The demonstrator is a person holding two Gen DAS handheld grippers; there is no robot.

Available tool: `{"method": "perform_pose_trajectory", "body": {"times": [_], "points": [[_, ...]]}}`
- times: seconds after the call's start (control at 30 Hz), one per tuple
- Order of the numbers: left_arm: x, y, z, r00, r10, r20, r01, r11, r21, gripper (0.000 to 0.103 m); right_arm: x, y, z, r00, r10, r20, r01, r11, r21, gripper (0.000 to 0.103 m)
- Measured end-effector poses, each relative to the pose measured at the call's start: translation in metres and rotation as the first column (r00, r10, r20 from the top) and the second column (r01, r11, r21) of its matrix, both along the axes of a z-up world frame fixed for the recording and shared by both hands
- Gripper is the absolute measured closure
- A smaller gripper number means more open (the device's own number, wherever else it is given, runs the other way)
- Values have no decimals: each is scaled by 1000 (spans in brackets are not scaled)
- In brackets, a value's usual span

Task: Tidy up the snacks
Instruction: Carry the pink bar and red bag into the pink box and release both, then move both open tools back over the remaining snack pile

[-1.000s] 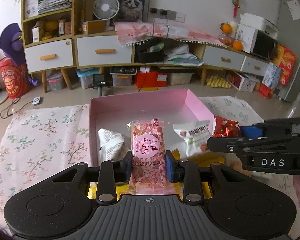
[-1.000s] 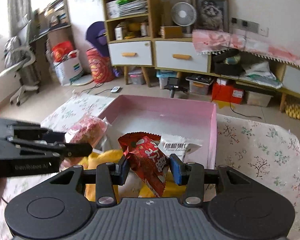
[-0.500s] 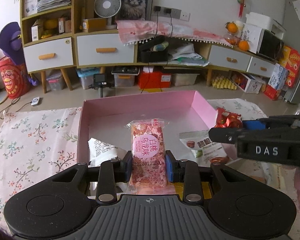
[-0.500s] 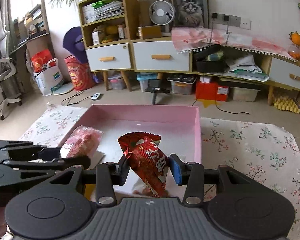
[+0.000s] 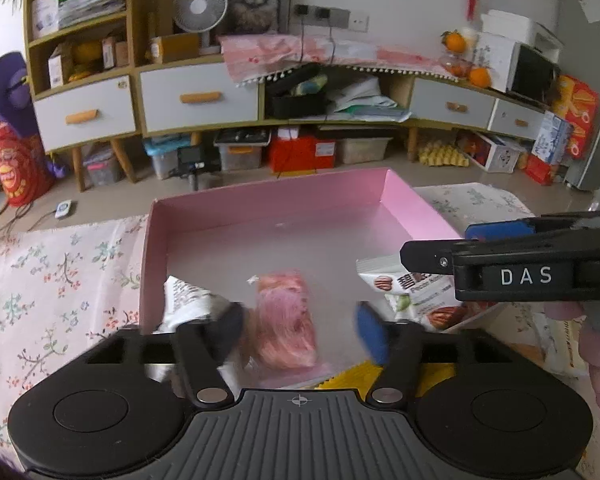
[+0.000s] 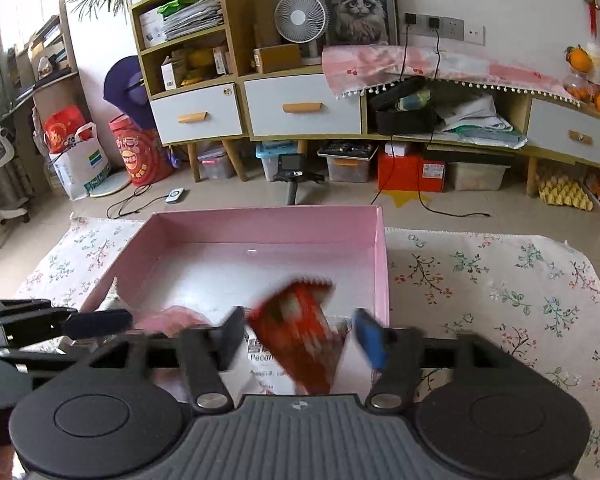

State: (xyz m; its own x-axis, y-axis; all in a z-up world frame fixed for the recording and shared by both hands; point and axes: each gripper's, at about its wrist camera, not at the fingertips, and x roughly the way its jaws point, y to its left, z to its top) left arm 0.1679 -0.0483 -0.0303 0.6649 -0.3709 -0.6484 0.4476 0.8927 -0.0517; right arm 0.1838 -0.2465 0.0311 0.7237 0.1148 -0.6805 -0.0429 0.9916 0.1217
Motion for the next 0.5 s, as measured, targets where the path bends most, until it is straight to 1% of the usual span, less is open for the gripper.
{"method": "perform_pose_trajectory", "body": {"times": [0.03, 0.1, 0.23, 0.27, 0.5], "points": [[-2, 0, 1, 1000, -3, 8, 3, 1000, 5, 23, -1, 0, 2, 1000, 0, 1, 0, 1000, -1, 48], [-5, -1, 4, 1000, -8, 17, 8, 1000, 12, 20, -3, -2, 5, 1000, -6, 1, 6, 1000, -5, 47], [-11, 0, 8, 1000, -23, 9, 23, 1000, 13, 15, -10, -4, 13, 1000, -13, 11, 13, 1000, -10, 36], [-14, 1, 10, 1000, -24, 10, 24, 1000, 14, 14, -12, -5, 15, 1000, -12, 13, 13, 1000, -15, 34], [-31, 9, 21, 1000, -23, -3, 23, 1000, 13, 12, -32, -2, 27, 1000, 6, 15, -5, 998, -57, 29]]}}
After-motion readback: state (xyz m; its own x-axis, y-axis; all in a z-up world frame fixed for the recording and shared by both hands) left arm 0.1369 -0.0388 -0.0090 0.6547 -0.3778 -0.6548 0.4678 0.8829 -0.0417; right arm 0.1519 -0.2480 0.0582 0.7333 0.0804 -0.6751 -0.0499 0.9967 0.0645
